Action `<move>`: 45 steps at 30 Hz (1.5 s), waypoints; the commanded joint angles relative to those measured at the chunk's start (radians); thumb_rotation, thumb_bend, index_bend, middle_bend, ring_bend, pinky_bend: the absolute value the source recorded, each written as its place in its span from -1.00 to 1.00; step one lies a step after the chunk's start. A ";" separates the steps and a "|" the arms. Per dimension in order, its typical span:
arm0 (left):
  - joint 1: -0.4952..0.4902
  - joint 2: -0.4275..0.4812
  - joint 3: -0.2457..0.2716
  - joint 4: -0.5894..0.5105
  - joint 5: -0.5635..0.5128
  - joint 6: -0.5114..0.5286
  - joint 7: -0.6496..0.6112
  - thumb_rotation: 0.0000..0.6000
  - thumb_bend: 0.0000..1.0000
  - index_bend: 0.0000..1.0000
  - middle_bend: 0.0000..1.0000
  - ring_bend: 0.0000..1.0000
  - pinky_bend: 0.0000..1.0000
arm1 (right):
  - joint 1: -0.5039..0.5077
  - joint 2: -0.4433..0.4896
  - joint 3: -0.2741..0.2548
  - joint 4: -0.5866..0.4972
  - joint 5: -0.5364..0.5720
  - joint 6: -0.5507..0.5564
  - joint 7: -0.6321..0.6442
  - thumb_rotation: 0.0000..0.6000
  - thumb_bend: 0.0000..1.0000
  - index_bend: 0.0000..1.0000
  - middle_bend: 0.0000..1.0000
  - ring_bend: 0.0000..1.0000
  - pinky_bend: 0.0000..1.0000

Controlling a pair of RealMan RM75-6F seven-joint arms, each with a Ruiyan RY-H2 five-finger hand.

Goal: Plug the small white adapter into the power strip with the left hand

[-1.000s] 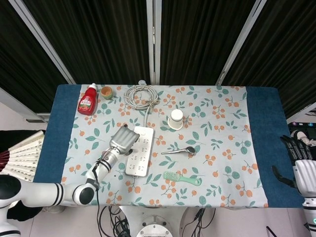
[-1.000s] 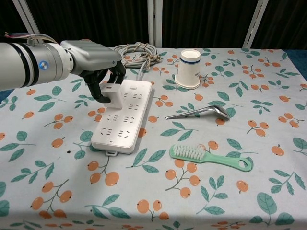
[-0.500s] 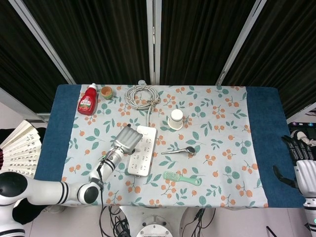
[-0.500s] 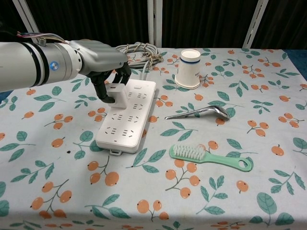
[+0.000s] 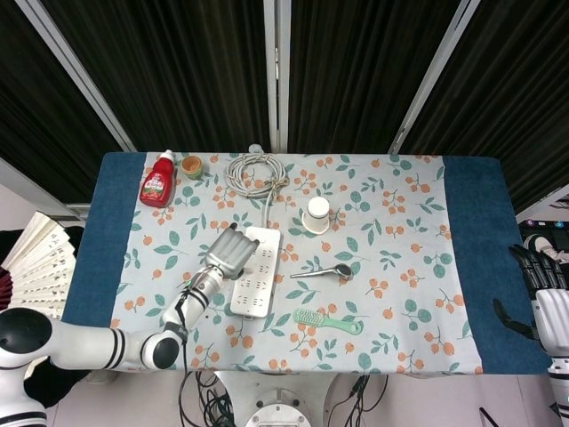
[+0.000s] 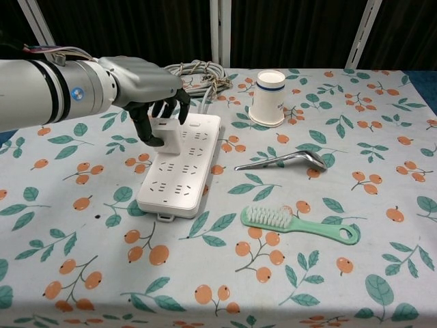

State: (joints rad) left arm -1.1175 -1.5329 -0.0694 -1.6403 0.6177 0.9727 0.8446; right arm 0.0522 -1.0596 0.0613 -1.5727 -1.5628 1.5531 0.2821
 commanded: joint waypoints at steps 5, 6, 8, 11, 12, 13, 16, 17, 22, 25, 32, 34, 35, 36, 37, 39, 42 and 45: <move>0.006 -0.001 0.005 -0.002 0.008 0.005 -0.012 1.00 -0.47 -0.53 -0.26 -0.35 -0.58 | -0.003 0.001 0.001 -0.001 0.001 0.004 -0.001 1.00 -0.44 -0.93 -0.87 -1.00 -1.00; 0.007 0.000 0.006 -0.006 0.008 0.005 -0.014 1.00 -0.47 -0.56 -0.29 -0.38 -0.58 | -0.003 0.001 0.001 -0.002 0.000 0.004 -0.001 1.00 -0.44 -0.93 -0.87 -1.00 -1.00; 0.010 0.005 0.008 -0.019 0.009 0.008 -0.017 1.00 -0.48 -0.63 -0.36 -0.45 -0.59 | -0.002 0.002 0.001 -0.003 -0.001 0.005 -0.002 1.00 -0.44 -0.93 -0.87 -1.00 -1.00; 0.018 0.017 0.014 -0.044 0.019 0.016 -0.023 1.00 -0.51 -0.72 -0.46 -0.55 -0.61 | -0.001 0.002 0.002 -0.004 -0.002 0.004 -0.003 1.00 -0.44 -0.93 -0.87 -1.00 -1.00; 0.022 0.024 0.016 -0.055 0.019 0.019 -0.025 1.00 -0.51 -0.73 -0.49 -0.57 -0.63 | 0.000 0.003 0.002 -0.005 -0.002 0.004 -0.004 1.00 -0.44 -0.93 -0.87 -1.00 -1.00; 0.029 0.036 0.013 -0.075 0.023 0.023 -0.039 1.00 -0.52 -0.74 -0.51 -0.58 -0.65 | 0.000 0.003 0.002 -0.005 -0.003 0.004 -0.004 1.00 -0.44 -0.93 -0.87 -1.00 -1.00; 0.077 0.064 -0.026 -0.110 0.101 0.049 -0.167 1.00 -0.54 -0.73 -0.53 -0.60 -0.68 | 0.000 0.004 0.002 -0.006 -0.002 0.002 -0.005 1.00 -0.44 -0.93 -0.87 -1.00 -1.00; 0.103 0.064 -0.045 -0.110 0.148 0.066 -0.237 1.00 -0.55 -0.72 -0.52 -0.60 -0.67 | 0.000 0.004 0.002 -0.006 -0.002 0.003 -0.006 1.00 -0.44 -0.93 -0.87 -1.00 -1.00; 0.263 -0.030 -0.143 -0.018 0.433 0.215 -0.759 1.00 -0.54 -0.21 -0.18 -0.27 -0.26 | 0.000 0.006 0.002 -0.010 -0.005 0.004 -0.010 1.00 -0.44 -0.93 -0.87 -1.00 -1.00; 0.312 -0.074 -0.168 0.039 0.485 0.215 -1.004 1.00 -0.43 0.04 0.05 -0.02 0.16 | 0.000 0.008 0.002 -0.014 -0.004 0.003 -0.014 1.00 -0.44 -0.93 -0.87 -1.00 -1.00; 0.366 -0.099 -0.217 0.059 0.496 0.047 -1.463 1.00 -0.26 0.37 0.42 0.31 0.54 | 0.003 0.012 0.002 -0.027 -0.009 0.002 -0.029 1.00 -0.44 -0.93 -0.87 -1.00 -1.00; 0.372 -0.100 -0.223 0.071 0.513 -0.005 -1.573 1.00 -0.23 0.45 0.53 0.40 0.62 | 0.003 0.014 0.002 -0.031 -0.009 0.003 -0.033 1.00 -0.44 -0.93 -0.87 -1.00 -1.00; 0.374 -0.103 -0.225 0.083 0.527 -0.033 -1.630 1.00 -0.20 0.48 0.57 0.44 0.63 | 0.002 0.015 0.002 -0.033 -0.010 0.003 -0.035 1.00 -0.43 -0.93 -0.87 -1.00 -1.00; 0.375 -0.108 -0.226 0.097 0.541 -0.054 -1.673 1.00 -0.17 0.50 0.61 0.48 0.64 | 0.002 0.016 0.002 -0.035 -0.010 0.004 -0.037 1.00 -0.43 -0.93 -0.87 -1.00 -1.00; 0.376 -0.113 -0.226 0.108 0.553 -0.064 -1.698 1.00 -0.13 0.53 0.64 0.52 0.66 | 0.002 0.017 0.002 -0.036 -0.011 0.004 -0.039 1.00 -0.44 -0.93 -0.87 -1.00 -1.00; 0.377 -0.128 -0.226 0.128 0.576 -0.073 -1.736 1.00 -0.10 0.56 0.68 0.55 0.68 | 0.001 0.018 0.002 -0.039 -0.009 0.004 -0.042 1.00 -0.44 -0.93 -0.87 -1.00 -1.00; 0.376 -0.152 -0.223 0.154 0.609 -0.086 -1.784 1.00 -0.08 0.58 0.70 0.57 0.69 | 0.001 0.019 0.001 -0.041 -0.008 0.001 -0.044 1.00 -0.44 -0.93 -0.87 -1.00 -1.00; 0.375 -0.176 -0.226 0.181 0.628 -0.095 -1.827 1.00 -0.08 0.58 0.71 0.58 0.69 | 0.001 0.018 0.001 -0.042 -0.005 -0.001 -0.045 1.00 -0.44 -0.93 -0.87 -1.00 -1.00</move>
State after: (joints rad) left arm -0.7480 -1.6925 -0.2890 -1.4744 1.2336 0.8915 -0.9638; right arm 0.0535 -1.0415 0.0626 -1.6144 -1.5675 1.5526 0.2369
